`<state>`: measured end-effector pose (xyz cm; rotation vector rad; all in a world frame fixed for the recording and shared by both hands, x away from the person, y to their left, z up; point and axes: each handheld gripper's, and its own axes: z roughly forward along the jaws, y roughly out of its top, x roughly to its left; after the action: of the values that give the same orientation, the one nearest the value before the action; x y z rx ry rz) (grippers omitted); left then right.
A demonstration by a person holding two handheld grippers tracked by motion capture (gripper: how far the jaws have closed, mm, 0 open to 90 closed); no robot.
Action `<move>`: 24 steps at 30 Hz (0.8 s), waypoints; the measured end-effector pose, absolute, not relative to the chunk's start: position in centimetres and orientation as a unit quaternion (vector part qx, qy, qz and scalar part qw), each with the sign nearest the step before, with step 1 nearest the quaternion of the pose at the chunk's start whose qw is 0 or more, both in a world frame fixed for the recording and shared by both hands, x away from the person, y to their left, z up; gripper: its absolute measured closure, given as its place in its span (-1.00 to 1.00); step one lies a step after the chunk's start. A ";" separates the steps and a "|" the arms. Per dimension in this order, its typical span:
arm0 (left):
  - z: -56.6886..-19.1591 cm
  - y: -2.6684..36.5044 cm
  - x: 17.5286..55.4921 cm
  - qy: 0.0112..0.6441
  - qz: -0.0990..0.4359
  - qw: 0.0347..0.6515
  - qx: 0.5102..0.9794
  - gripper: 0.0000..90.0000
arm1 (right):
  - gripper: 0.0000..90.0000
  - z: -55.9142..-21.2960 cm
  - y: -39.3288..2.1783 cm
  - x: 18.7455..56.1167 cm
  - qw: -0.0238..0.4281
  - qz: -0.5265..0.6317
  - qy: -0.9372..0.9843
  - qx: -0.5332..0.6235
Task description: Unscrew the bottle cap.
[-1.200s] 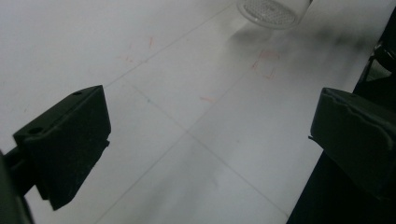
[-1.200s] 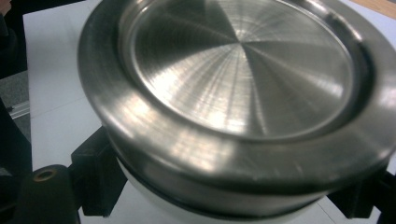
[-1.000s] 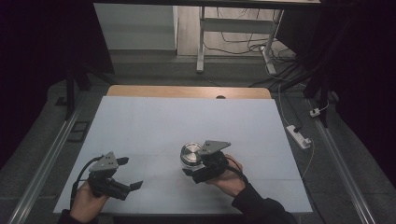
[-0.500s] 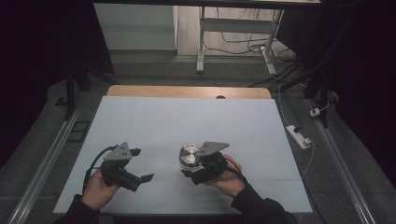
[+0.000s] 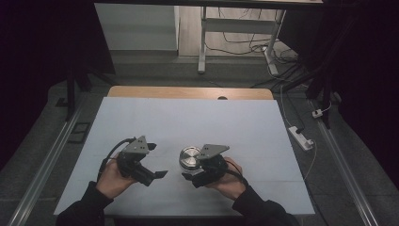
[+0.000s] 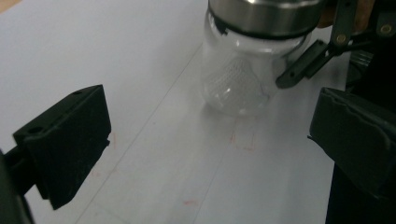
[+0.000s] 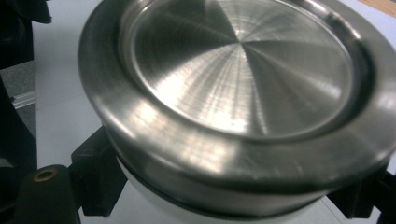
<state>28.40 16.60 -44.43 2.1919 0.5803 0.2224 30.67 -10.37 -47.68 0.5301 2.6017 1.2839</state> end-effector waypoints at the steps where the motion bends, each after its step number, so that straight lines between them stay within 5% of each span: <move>1: -44.3 16.4 28.6 0.226 0.086 0.420 0.875 -1.00 | -0.67 -47.7 -10.4 30.6 0.095 0.434 0.878 0.178; 13: -43.3 13.9 30.4 0.137 0.054 0.428 0.892 -0.99 | -0.67 -47.8 -9.9 30.2 0.082 0.436 0.882 0.159; 24: -42.8 11.8 31.2 0.055 0.016 0.428 0.902 -0.76 | -0.67 -47.7 -9.6 29.8 0.061 0.434 0.890 0.127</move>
<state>31.20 11.81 -42.81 2.2533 0.1383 0.0398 29.79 -9.57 -47.70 0.3835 2.6909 1.3137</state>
